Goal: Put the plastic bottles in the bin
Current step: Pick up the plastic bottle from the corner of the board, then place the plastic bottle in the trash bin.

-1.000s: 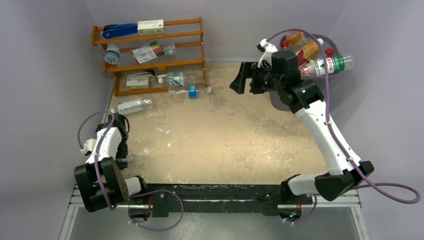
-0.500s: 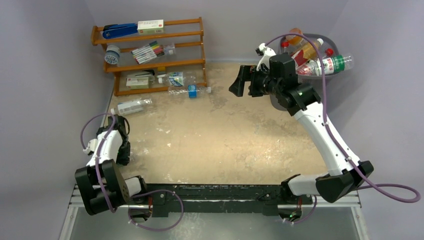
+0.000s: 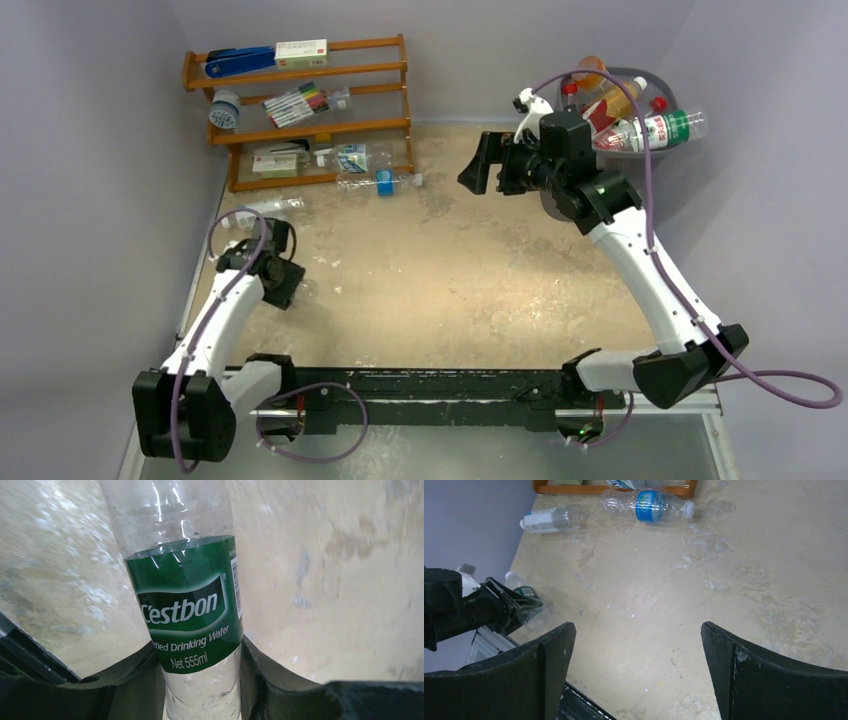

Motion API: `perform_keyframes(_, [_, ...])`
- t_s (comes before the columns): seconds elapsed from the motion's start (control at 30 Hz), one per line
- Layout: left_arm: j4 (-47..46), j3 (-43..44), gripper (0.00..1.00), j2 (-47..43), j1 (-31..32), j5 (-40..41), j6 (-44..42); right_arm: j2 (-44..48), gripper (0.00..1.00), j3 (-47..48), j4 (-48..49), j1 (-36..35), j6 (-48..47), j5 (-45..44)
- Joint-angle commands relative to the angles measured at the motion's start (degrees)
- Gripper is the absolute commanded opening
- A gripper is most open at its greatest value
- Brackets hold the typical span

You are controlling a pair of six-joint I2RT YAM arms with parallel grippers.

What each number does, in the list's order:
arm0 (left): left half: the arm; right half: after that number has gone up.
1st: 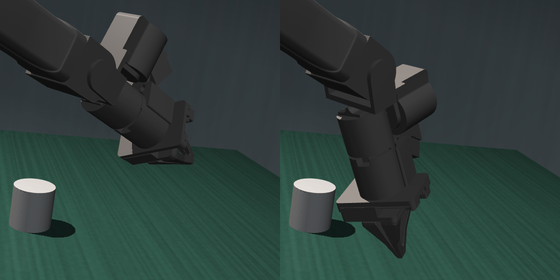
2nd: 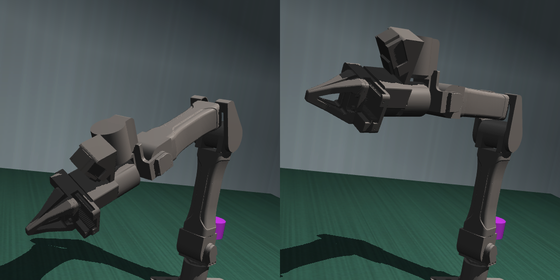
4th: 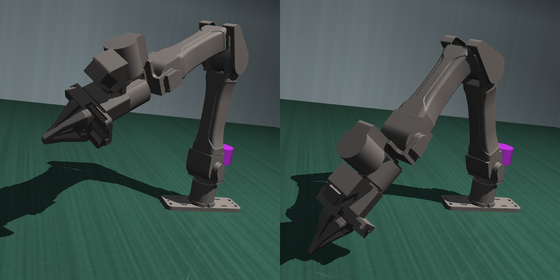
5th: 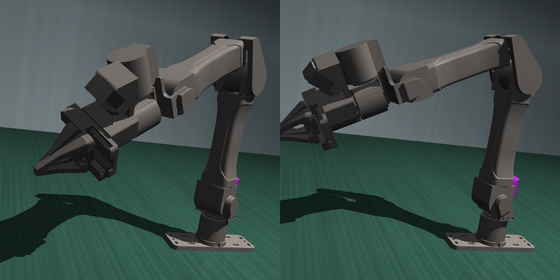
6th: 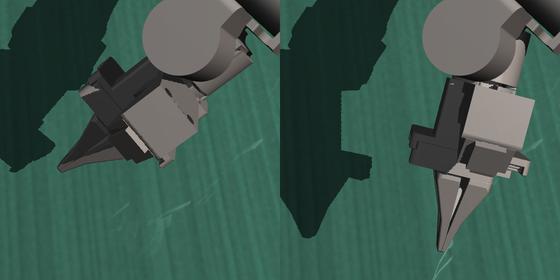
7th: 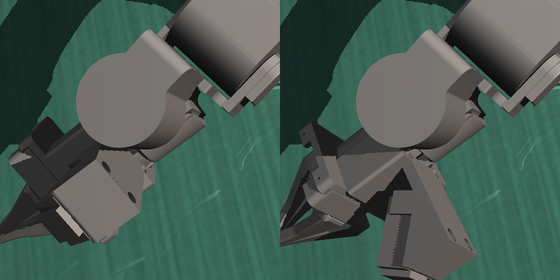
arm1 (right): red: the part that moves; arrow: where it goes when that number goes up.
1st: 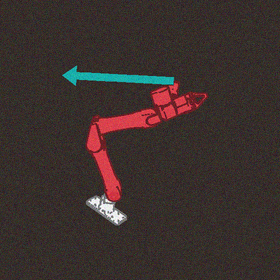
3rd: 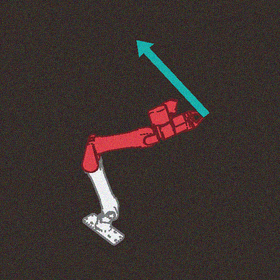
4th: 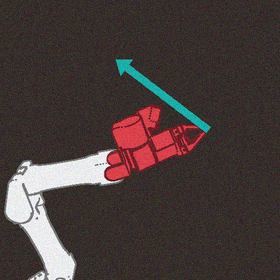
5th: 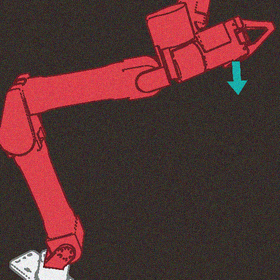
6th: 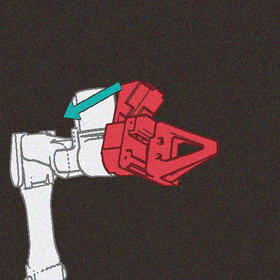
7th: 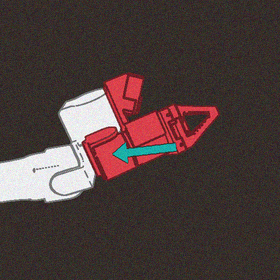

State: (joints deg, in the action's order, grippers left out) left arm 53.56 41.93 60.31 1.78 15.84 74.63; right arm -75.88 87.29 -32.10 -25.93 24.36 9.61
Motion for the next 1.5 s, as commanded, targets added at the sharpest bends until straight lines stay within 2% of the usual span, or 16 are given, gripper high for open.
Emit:
perform_keyframes(0.0, [-2.9,1.4,0.30,-2.9,6.5,-5.7,-4.3,3.7,0.98,-0.9,2.4,-0.3,0.8,-1.3])
perform_keyframes(0.2, [-7.5,0.8,0.31,-6.3,14.9,-9.6,-7.1,6.6,1.00,-2.0,-0.2,-0.3,1.4,1.0])
perform_keyframes(0.33, [-12.9,0.6,0.31,-6.1,21.2,-11.7,-8.8,11.5,1.00,-7.0,-0.1,-0.3,2.8,1.5])
perform_keyframes(0.57, [-23.1,3.4,0.31,1.8,35.7,-12.1,-10.5,20.5,1.00,-22.5,6.1,-0.2,6.6,1.2])
perform_keyframes(0.77, [-22.3,10.8,0.31,10.5,44.9,-8.8,-13.9,26.3,1.00,-34.4,8.6,-0.2,12.0,2.5])
perform_keyframes(0.97, [-22.5,14.5,0.31,11.3,48.9,-9.5,-17.1,30.9,1.00,-46.7,18.8,-0.3,17.9,8.8])
perform_keyframes(1.07, [-24.1,15.4,0.31,10.6,50.0,-13.3,-19.5,30.5,1.00,-50.7,24.9,-0.2,20.2,14.6])
perform_keyframes(1.2, [-27.6,15.3,0.32,9.1,51.9,-17.8,-21.6,29.1,1.00,-52.5,31.3,-0.1,24.3,20.6])
perform_keyframes(1.47, [-33.8,13.4,0.33,5.6,58.6,-18.2,-21.4,26.4,1.00,-55.8,46.4,0.2,36.1,27.8])
